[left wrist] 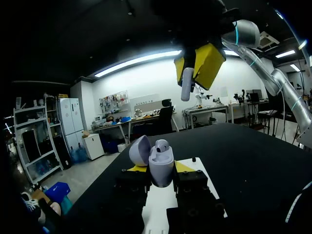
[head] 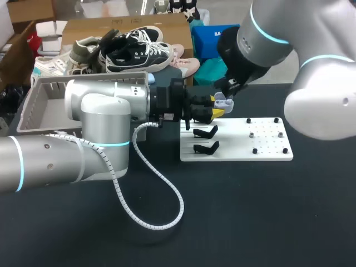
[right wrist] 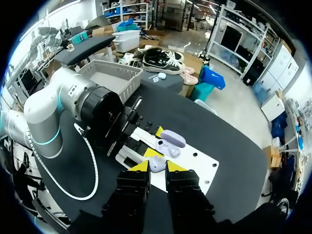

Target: Pick up each earbud case from the left stands, insert the matching earbuds, close the lid, and place the case in the box.

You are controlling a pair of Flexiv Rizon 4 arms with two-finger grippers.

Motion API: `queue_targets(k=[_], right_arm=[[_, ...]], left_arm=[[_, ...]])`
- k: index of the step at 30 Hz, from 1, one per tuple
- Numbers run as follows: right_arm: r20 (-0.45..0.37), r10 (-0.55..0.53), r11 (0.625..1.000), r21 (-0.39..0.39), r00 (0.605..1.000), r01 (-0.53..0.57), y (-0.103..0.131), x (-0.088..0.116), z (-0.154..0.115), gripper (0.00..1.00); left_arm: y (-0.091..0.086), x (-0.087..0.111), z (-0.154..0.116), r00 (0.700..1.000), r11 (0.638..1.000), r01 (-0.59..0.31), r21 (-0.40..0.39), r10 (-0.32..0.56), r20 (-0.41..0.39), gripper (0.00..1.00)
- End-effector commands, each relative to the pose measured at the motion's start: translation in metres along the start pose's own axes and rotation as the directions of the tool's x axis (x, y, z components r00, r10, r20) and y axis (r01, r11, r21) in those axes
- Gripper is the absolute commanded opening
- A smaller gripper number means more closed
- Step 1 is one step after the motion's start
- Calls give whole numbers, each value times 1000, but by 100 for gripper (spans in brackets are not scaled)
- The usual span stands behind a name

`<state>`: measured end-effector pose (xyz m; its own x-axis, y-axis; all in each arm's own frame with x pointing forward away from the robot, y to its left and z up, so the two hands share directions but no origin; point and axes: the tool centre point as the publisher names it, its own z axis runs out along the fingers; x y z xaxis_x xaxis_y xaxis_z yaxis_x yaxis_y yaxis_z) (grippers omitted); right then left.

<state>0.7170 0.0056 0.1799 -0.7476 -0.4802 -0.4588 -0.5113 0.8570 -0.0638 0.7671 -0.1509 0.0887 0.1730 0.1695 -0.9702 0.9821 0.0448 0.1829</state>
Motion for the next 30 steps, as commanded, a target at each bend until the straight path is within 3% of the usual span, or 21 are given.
queue_targets(k=[1, 30], right_arm=[[-25, -15, 1000, -12, 1000, 15, 0, -10, 12, 0], [-73, -16, 999, -43, 997, 13, -8, -7, 48, 0]], left_arm=[[-1, 0, 0, 1000, 1000, -1, -3, 1, 2, 0], [-1, 0, 0, 1000, 1000, -1, -3, 1, 2, 0]])
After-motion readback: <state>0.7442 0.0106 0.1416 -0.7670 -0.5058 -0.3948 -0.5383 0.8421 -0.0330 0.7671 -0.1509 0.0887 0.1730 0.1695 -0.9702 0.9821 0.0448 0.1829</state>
